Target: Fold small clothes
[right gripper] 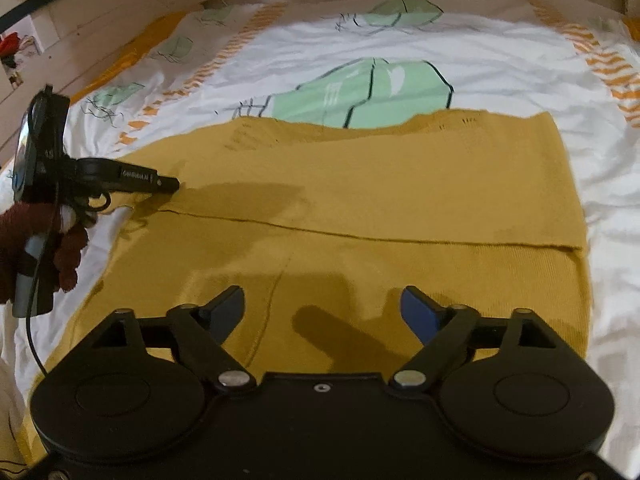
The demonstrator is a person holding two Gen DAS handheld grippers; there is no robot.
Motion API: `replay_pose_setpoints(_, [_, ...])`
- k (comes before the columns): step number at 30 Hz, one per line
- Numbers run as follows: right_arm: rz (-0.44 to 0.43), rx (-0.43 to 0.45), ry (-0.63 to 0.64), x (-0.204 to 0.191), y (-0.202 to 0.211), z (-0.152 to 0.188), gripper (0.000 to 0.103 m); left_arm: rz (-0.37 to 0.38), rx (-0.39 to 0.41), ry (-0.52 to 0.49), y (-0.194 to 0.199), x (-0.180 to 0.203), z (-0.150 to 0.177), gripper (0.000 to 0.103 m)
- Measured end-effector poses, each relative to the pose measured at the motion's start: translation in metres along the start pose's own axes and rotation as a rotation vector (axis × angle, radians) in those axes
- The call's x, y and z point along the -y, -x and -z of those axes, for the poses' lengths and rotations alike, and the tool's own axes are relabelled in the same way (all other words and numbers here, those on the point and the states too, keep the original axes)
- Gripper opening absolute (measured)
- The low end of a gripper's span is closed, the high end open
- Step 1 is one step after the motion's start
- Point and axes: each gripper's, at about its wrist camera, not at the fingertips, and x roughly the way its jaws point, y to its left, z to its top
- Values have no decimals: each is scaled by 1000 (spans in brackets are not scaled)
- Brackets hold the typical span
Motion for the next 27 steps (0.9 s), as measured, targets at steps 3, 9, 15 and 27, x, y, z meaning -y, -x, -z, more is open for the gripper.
replay_pose_setpoints(3, [7, -27, -4, 0, -6, 2, 93, 13, 26, 28, 1, -9, 5, 36])
replay_pose_setpoints(9, [8, -43, 21, -3, -10, 5, 102, 24, 45, 20, 2, -7, 10, 49])
replay_pose_setpoints(15, [-10, -24, 2, 2, -7, 1, 102, 25, 57, 49, 13, -14, 12, 50])
replay_pose_setpoints(27, [-58, 164, -29, 5, 13, -8, 102, -229, 115, 112, 73, -133, 35, 50])
